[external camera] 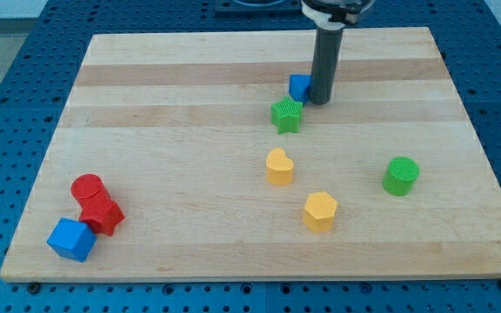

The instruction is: Point at the green circle

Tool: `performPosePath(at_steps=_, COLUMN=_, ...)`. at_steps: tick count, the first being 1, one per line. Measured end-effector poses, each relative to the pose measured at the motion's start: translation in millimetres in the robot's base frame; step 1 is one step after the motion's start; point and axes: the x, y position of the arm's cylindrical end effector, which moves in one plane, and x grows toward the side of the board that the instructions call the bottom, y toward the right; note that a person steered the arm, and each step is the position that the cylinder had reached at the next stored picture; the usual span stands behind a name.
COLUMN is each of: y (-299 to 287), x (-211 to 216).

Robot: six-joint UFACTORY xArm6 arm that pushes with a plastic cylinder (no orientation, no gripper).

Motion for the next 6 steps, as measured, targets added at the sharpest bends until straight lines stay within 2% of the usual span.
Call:
performPosePath(at_steps=1, y=-5, x=0)
performPosePath(at_steps=2, y=26, x=8)
performPosePath(at_steps=4, y=96, x=61)
performPosePath(at_steps=6, y=127, x=134)
